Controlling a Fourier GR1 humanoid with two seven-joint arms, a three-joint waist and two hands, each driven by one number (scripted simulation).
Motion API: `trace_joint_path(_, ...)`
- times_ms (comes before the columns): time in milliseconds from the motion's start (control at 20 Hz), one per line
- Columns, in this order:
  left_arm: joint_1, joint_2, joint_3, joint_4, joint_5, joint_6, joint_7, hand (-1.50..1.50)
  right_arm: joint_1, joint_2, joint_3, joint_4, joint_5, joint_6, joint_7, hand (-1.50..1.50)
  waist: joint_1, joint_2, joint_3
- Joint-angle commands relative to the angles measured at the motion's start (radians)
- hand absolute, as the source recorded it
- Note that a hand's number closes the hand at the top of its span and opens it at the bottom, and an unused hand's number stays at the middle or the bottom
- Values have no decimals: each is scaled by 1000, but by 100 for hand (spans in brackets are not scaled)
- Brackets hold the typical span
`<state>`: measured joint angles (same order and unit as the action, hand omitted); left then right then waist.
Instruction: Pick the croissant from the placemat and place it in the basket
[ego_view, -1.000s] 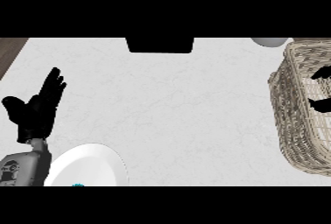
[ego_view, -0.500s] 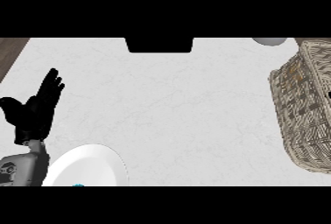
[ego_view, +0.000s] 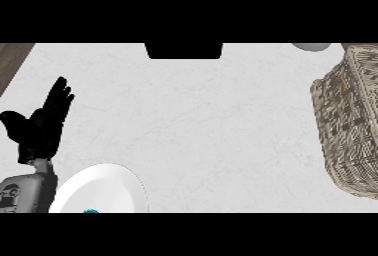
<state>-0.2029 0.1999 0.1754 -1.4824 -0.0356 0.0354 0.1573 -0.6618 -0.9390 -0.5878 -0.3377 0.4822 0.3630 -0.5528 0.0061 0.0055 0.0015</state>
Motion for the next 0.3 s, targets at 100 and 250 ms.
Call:
trace_joint_path(100, 39, -11, -15, -29, -4, -4, -11, 0, 92, -154, -47, 115, -36, 154, -134, -150, 17, 6, 4)
trace_joint_path(250, 9, -17, -39, -74, -11, 0, 52, 0, 104, -163, -48, 130, -42, 183, -180, -150, 20, 5, 4)
